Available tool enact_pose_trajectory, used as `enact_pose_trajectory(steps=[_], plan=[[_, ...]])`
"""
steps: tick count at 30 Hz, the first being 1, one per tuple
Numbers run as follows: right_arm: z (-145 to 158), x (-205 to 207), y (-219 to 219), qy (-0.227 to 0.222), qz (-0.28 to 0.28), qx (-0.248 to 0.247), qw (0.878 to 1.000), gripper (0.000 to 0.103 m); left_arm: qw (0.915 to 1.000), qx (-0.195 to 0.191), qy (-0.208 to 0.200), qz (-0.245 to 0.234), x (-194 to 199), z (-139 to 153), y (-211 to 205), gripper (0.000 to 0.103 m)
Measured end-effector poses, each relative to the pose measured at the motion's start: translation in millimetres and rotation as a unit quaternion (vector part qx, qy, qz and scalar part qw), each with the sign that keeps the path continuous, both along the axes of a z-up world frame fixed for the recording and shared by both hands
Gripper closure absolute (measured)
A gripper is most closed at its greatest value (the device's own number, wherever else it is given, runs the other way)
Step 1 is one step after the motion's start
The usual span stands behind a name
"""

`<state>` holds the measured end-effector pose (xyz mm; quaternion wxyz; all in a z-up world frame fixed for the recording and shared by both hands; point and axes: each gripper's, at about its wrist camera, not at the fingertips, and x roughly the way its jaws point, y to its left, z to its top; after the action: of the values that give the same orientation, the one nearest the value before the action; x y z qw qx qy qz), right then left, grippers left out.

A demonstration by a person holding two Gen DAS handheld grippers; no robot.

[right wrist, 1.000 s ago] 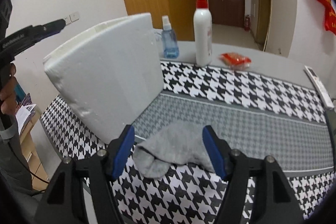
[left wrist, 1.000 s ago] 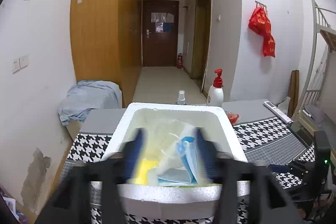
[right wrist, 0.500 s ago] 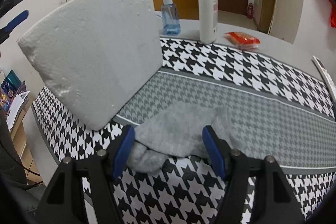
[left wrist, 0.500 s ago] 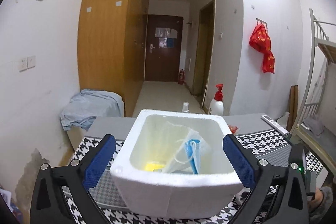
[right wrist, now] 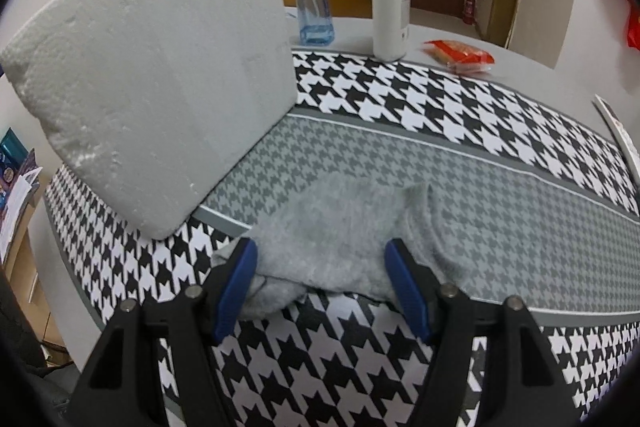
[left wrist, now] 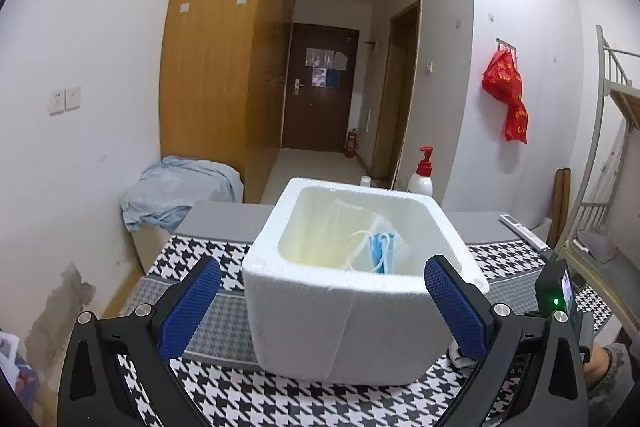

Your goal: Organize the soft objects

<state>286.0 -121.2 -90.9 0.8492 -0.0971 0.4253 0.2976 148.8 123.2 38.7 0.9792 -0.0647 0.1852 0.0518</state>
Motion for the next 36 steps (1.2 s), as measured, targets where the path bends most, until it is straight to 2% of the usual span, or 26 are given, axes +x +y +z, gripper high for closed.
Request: enact_pose_trajectory(steps=[2, 6, 9, 12, 22, 36], plan=[[1, -2, 1, -0.006, -0.005, -0.007, 1.000, 0.037, 1.0000, -0.003, 0.003, 0.002, -4, -5, -1, 0.001], [2, 0, -2, 0.000, -0.012, -0.002, 1.000, 0.076, 1.0000, -0.005, 0.007, -0.001, -8, -14, -3, 0.001], [4, -1, -4, 0.003, -0.009, 0.000, 1.000, 0.087, 1.0000, -0.002, 0.009, -0.002, -12, -17, -6, 0.001], [12, -5, -8, -0.004, -0.013, 0.011, 1.000, 0.089, 1.0000, -0.001, 0.009, -0.001, -17, -20, -9, 0.001], [75, -28, -3, -0.081, -0.002, 0.056, 0.995, 0.089, 0.9997, -0.007, 0.012, 0.021, -28, -30, -6, 0.001], [145, -55, 12, -0.164, 0.029, 0.119, 0.979, 0.089, 0.9986, -0.002, 0.011, 0.052, -39, -47, -12, 0.001]])
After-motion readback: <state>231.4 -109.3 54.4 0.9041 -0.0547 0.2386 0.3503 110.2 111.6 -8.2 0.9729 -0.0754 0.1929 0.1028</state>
